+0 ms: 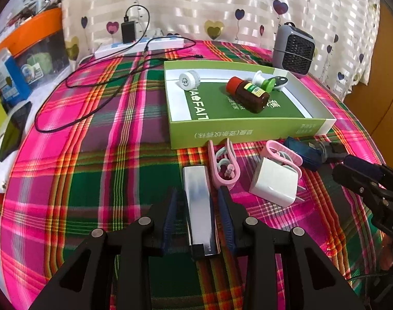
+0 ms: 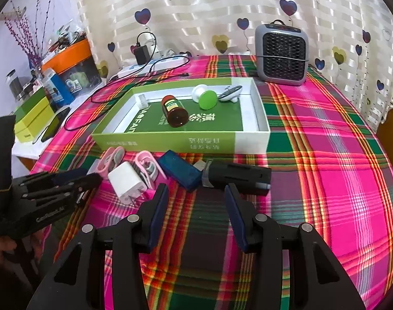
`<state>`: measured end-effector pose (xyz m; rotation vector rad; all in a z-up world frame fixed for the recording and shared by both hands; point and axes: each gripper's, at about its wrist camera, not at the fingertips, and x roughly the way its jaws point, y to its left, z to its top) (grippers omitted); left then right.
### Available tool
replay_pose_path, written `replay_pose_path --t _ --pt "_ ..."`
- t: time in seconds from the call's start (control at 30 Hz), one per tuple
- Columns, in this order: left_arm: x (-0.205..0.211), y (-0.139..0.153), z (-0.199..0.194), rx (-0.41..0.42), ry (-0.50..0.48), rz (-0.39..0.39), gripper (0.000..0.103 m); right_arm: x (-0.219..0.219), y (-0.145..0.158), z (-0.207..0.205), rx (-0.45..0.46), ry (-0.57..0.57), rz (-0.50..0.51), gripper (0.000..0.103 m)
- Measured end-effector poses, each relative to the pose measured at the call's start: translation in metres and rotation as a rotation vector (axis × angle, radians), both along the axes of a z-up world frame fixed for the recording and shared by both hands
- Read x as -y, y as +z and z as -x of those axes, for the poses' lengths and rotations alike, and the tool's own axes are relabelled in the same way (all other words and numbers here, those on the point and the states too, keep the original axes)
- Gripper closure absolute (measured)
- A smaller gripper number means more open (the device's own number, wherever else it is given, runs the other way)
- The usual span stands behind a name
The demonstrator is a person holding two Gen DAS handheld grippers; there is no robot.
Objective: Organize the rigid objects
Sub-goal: 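Grasp the silver rectangular bar with the left gripper while the right gripper moves toward the white charger, then grasp the white plug charger with the right gripper while the left gripper holds the silver bar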
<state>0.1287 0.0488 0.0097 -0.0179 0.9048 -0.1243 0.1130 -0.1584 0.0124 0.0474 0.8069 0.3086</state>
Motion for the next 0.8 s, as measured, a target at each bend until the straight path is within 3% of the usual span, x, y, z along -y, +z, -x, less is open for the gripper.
replay_pose_path --t 0.2,0.5,0.8 --pt "-0.012 0.000 0.001 -0.002 0.011 0.072 0.077 -0.010 0.001 0.000 -0.002 0.022 0.010 0.057" --pt "-0.019 0.000 0.004 -0.005 0.021 0.111 0.081 -0.023 0.000 -0.003 -0.007 0.058 0.013 0.057" --pt "-0.031 0.000 0.012 -0.012 0.027 0.125 0.081 -0.050 0.003 -0.008 -0.005 0.214 -0.038 0.057"
